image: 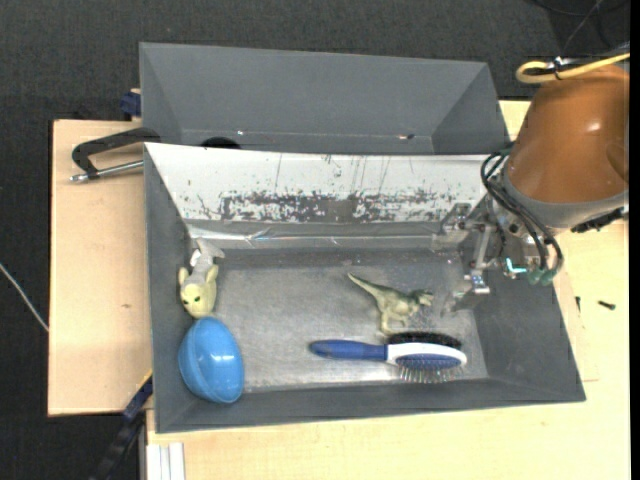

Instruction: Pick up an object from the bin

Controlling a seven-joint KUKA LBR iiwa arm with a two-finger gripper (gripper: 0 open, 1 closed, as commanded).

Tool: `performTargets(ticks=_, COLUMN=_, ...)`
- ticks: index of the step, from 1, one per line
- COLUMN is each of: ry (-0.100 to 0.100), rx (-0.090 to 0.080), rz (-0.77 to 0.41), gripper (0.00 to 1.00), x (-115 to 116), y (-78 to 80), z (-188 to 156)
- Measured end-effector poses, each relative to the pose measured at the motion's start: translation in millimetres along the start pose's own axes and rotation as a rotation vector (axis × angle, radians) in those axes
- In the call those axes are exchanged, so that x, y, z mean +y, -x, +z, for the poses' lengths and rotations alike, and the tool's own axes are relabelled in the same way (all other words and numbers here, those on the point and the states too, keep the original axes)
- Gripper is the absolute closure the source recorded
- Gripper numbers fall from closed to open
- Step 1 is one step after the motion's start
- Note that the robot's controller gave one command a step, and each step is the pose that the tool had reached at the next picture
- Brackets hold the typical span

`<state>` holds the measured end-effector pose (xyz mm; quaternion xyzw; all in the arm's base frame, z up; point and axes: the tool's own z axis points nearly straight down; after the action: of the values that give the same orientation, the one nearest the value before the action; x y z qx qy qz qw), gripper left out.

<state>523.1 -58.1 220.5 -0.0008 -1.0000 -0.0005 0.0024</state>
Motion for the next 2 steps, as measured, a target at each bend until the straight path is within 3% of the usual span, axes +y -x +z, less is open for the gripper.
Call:
performTargets(ticks=1, ry=-0.001, rx=-0.011, rz=-0.113, gripper=0.00, x=35, y=58.4, z=134)
performTargets(ticks=2, ry=-0.003, rx=-0.013, rz=-0.107, gripper=0.00, x=-2, y=66.3, z=118)
